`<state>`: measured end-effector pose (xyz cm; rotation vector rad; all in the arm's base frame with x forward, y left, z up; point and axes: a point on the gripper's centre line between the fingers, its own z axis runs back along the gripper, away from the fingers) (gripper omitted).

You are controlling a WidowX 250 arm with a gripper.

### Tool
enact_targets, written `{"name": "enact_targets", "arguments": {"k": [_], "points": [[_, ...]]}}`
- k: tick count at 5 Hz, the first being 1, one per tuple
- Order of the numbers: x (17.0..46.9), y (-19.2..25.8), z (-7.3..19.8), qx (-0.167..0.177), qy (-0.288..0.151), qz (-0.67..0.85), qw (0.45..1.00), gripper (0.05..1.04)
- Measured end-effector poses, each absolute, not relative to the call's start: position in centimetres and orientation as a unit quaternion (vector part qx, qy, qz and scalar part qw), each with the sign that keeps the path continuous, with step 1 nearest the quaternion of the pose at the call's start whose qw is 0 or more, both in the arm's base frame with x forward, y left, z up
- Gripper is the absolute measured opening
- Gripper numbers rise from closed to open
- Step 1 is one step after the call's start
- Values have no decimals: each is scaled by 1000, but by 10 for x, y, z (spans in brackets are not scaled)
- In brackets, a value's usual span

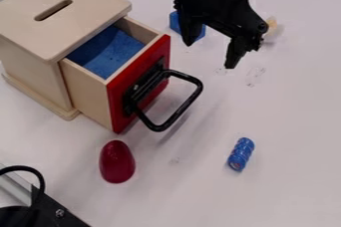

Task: Put red object in the drawer

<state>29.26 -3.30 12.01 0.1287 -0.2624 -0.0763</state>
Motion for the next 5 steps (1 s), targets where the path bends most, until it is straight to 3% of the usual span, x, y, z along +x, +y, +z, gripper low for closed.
{"name": "enact_targets", "arguments": {"k": [2, 4, 5], "points": [[272, -30, 110, 64, -110, -30, 991, 1000], [229, -23, 123, 68, -154, 22, 986, 1000], [199, -22, 120, 79, -141, 38, 986, 1000]]}}
